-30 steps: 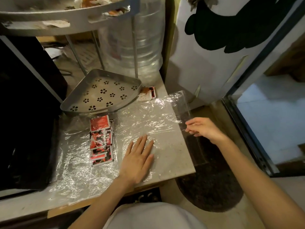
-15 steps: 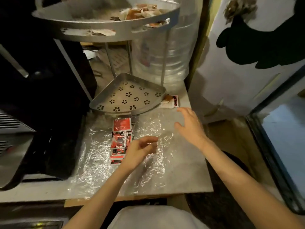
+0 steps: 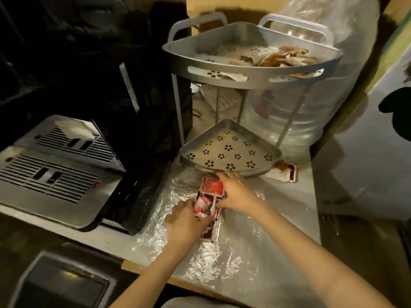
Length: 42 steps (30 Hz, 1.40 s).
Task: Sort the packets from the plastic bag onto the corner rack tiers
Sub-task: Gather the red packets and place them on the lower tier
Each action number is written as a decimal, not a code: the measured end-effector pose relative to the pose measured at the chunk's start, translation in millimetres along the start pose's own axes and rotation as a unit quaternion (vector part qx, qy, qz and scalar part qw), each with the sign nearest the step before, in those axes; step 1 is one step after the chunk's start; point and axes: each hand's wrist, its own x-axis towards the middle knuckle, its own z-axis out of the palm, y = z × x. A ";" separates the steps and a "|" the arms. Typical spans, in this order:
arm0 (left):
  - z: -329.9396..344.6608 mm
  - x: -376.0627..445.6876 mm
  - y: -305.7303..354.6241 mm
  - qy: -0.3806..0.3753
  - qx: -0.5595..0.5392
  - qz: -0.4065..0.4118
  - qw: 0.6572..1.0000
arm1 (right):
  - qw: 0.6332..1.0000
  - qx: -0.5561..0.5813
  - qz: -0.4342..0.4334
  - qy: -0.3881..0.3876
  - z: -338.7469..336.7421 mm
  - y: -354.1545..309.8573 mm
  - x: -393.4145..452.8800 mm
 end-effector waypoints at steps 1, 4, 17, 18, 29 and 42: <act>-0.7 0.3 2.5 -0.006 -0.021 -0.002 1.000 | 1.000 -0.017 -0.003 0.006 2.6 -0.1 2.0; -4.1 1.7 11.4 -0.036 -0.057 -0.016 0.998 | 0.999 -0.043 -0.009 0.014 5.5 0.9 5.1; 4.1 -1.8 18.2 0.015 -0.087 0.091 0.992 | 0.999 -0.020 0.034 0.002 -5.4 3.5 1.8; 5.6 -2.6 18.5 0.022 -0.091 0.104 0.990 | 0.999 -0.013 0.030 0.016 -4.7 4.6 -2.2; -0.7 -3.3 21.3 -0.003 -0.064 0.206 0.977 | 0.998 0.018 -0.038 0.049 -16.2 18.2 -18.1; -78.6 16.2 54.6 -0.339 -0.252 0.191 0.886 | 0.931 0.309 0.066 -0.183 -82.7 50.8 -27.6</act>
